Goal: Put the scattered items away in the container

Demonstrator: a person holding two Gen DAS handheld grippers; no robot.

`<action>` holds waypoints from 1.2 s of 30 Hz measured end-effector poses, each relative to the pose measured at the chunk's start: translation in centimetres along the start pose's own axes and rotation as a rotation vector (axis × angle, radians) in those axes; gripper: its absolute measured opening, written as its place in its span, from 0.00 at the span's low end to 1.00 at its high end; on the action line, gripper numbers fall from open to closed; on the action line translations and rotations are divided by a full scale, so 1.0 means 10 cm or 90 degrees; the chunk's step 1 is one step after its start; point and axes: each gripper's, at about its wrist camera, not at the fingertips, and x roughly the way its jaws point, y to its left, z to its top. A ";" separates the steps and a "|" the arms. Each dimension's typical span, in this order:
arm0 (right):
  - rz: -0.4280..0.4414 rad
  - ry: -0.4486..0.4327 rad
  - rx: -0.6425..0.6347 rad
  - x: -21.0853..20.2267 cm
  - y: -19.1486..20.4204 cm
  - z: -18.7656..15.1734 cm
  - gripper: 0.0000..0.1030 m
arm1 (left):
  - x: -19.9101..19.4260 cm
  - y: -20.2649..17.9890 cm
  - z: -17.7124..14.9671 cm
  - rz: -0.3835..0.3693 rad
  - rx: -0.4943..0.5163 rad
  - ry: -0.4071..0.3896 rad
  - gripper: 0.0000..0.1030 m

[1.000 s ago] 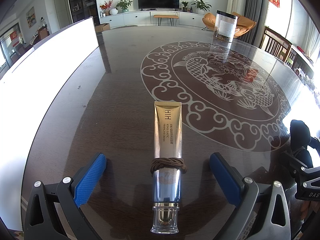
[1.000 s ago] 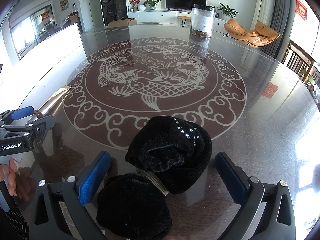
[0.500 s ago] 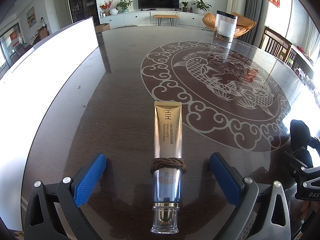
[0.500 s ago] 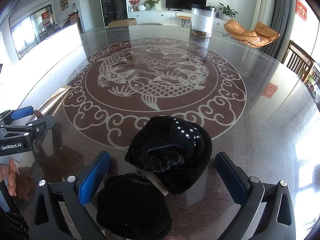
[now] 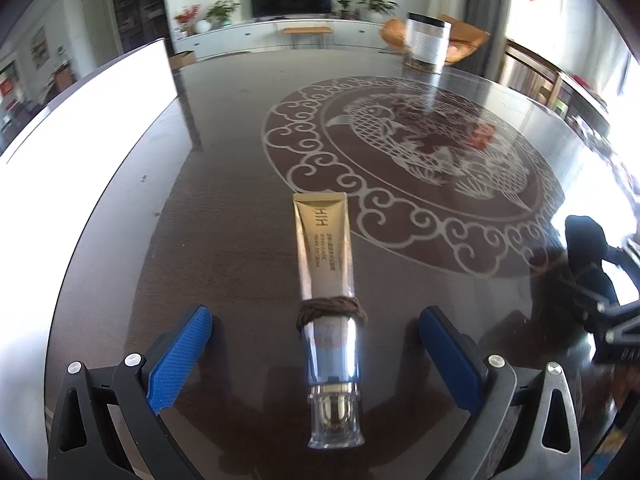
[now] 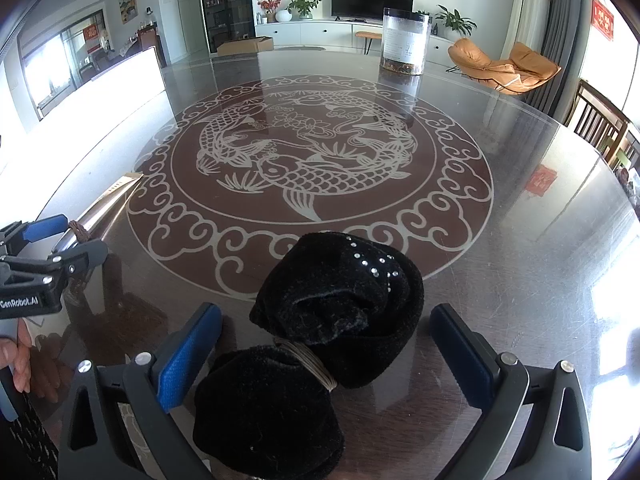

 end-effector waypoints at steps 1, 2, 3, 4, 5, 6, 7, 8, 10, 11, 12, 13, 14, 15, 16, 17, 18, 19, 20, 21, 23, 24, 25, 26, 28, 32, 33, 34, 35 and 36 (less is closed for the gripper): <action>0.008 0.010 -0.005 -0.01 -0.01 0.01 1.00 | -0.02 0.02 -0.03 -0.015 0.025 0.003 1.00; 0.022 0.014 0.004 -0.04 -0.05 -0.01 1.00 | -0.05 0.04 -0.06 -0.024 0.040 0.005 1.00; 0.042 0.013 0.021 -0.08 -0.10 -0.03 1.00 | -0.08 0.10 -0.11 -0.028 0.045 0.007 1.00; 0.065 0.012 0.040 -0.13 -0.17 -0.06 1.00 | -0.10 0.14 -0.15 -0.028 0.045 0.007 1.00; 0.083 0.012 0.053 -0.19 -0.21 -0.12 1.00 | -0.13 0.18 -0.19 -0.028 0.045 0.008 1.00; 0.094 0.014 0.059 -0.23 -0.24 -0.16 1.00 | -0.16 0.22 -0.23 -0.029 0.047 0.006 1.00; 0.100 0.015 0.058 -0.26 -0.26 -0.19 1.00 | -0.18 0.26 -0.27 -0.031 0.050 0.004 1.00; 0.102 0.017 0.053 -0.27 -0.26 -0.22 1.00 | -0.19 0.27 -0.29 -0.031 0.048 0.003 1.00; 0.103 0.016 0.048 -0.31 -0.25 -0.27 1.00 | -0.18 0.27 -0.27 -0.032 0.042 0.008 1.00; 0.104 0.014 0.051 -0.31 -0.26 -0.27 1.00 | -0.17 0.25 -0.24 -0.033 0.046 0.013 1.00; 0.104 0.013 0.059 -0.30 -0.27 -0.26 1.00 | -0.14 0.20 -0.21 -0.034 0.056 0.019 1.00; 0.105 0.013 0.067 -0.30 -0.27 -0.26 1.00 | -0.13 0.16 -0.18 -0.037 0.065 0.023 1.00; 0.108 0.013 0.078 -0.30 -0.28 -0.25 1.00 | -0.10 0.11 -0.15 -0.042 0.073 0.029 1.00; 0.119 0.014 0.092 -0.29 -0.30 -0.22 1.00 | -0.09 0.08 -0.11 -0.043 0.078 0.032 1.00; 0.127 0.017 0.100 -0.29 -0.30 -0.19 1.00 | -0.06 0.03 -0.06 -0.043 0.079 0.037 1.00; 0.134 0.021 0.105 -0.28 -0.29 -0.17 1.00 | -0.03 0.00 -0.02 -0.043 0.076 0.043 1.00; 0.138 0.027 0.108 -0.25 -0.29 -0.14 1.00 | 0.00 -0.02 0.02 -0.039 0.071 0.048 1.00; 0.140 0.031 0.108 -0.23 -0.28 -0.11 1.00 | 0.03 -0.04 0.08 -0.033 0.062 0.057 1.00; 0.140 0.034 0.104 -0.22 -0.26 -0.09 1.00 | 0.05 -0.07 0.12 -0.029 0.056 0.066 1.00; 0.138 0.036 0.099 -0.21 -0.24 -0.07 1.00 | 0.07 -0.10 0.16 -0.029 0.056 0.073 1.00; 0.133 0.038 0.086 -0.19 -0.20 -0.04 0.92 | 0.07 -0.20 0.20 -0.041 0.079 0.063 0.84; 0.133 0.034 0.077 -0.20 -0.17 -0.03 0.82 | 0.05 -0.23 0.21 -0.047 0.087 0.054 0.76; 0.125 0.032 0.062 -0.20 -0.14 -0.01 0.55 | 0.02 -0.27 0.23 -0.047 0.092 0.049 0.56; 0.104 0.035 0.038 -0.19 -0.09 0.01 0.40 | 0.00 -0.28 0.24 -0.052 0.089 0.045 0.28; 0.092 0.045 0.012 -0.18 -0.04 0.05 0.39 | -0.03 -0.24 0.25 -0.071 0.067 0.050 0.28; 0.111 0.032 0.025 -0.34 -0.10 0.07 0.37 | -0.22 -0.16 0.12 -0.089 0.036 0.032 0.28; 0.116 0.019 0.029 -0.42 -0.13 0.07 0.37 | -0.28 -0.14 0.09 -0.089 0.032 0.026 0.28; 0.121 0.012 0.029 -0.48 -0.15 0.08 0.37 | -0.37 -0.13 0.05 -0.089 0.029 0.019 0.28; 0.123 0.008 0.028 -0.52 -0.15 0.07 0.37 | -0.43 -0.11 0.03 -0.088 0.024 0.013 0.28; 0.122 0.007 0.026 -0.56 -0.15 0.07 0.37 | -0.49 -0.09 0.01 -0.089 0.020 0.008 0.28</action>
